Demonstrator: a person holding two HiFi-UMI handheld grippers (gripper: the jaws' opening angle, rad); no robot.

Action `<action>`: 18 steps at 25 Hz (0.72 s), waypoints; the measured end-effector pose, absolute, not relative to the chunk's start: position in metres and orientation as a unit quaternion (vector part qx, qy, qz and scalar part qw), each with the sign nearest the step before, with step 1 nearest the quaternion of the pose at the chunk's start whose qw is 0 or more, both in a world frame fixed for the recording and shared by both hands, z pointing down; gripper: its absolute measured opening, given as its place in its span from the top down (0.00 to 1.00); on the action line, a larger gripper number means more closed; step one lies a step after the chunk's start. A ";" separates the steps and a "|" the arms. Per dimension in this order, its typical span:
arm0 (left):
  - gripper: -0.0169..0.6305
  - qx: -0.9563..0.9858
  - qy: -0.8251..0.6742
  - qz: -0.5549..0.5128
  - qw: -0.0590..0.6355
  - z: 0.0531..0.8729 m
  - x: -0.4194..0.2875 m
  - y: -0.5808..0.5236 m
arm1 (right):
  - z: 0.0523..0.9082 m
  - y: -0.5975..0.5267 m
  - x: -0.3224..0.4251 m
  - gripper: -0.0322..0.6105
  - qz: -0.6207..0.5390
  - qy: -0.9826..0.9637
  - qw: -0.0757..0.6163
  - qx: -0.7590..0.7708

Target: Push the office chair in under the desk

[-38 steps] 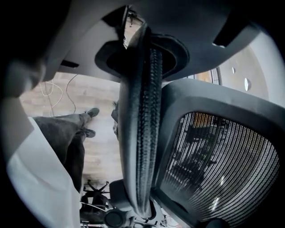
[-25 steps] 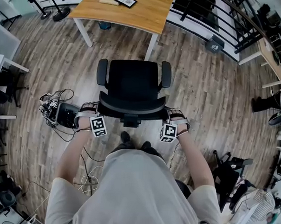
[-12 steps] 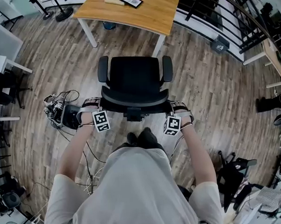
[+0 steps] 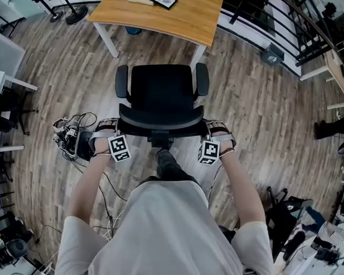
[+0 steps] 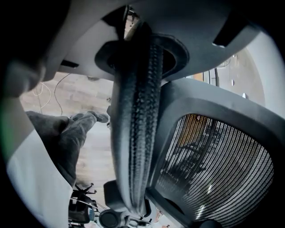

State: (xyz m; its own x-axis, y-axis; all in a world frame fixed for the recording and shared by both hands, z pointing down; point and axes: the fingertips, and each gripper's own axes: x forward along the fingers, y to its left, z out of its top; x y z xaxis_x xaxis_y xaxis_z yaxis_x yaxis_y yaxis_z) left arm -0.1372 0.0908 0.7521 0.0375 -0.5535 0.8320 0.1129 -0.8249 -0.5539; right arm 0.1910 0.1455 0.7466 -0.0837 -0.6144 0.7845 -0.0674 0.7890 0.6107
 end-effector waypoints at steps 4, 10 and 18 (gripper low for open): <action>0.83 -0.675 0.162 -0.677 0.244 0.753 -0.145 0.060 | 0.747 0.114 0.184 0.84 -0.217 -0.703 0.632 0.241; 0.83 -0.673 0.161 -0.680 0.242 0.752 -0.159 0.013 | 0.747 0.068 0.171 0.84 -0.217 -0.703 0.632 0.242; 0.83 -0.673 0.156 -0.681 0.243 0.751 -0.172 -0.045 | 0.745 0.012 0.157 0.84 -0.215 -0.704 0.632 0.243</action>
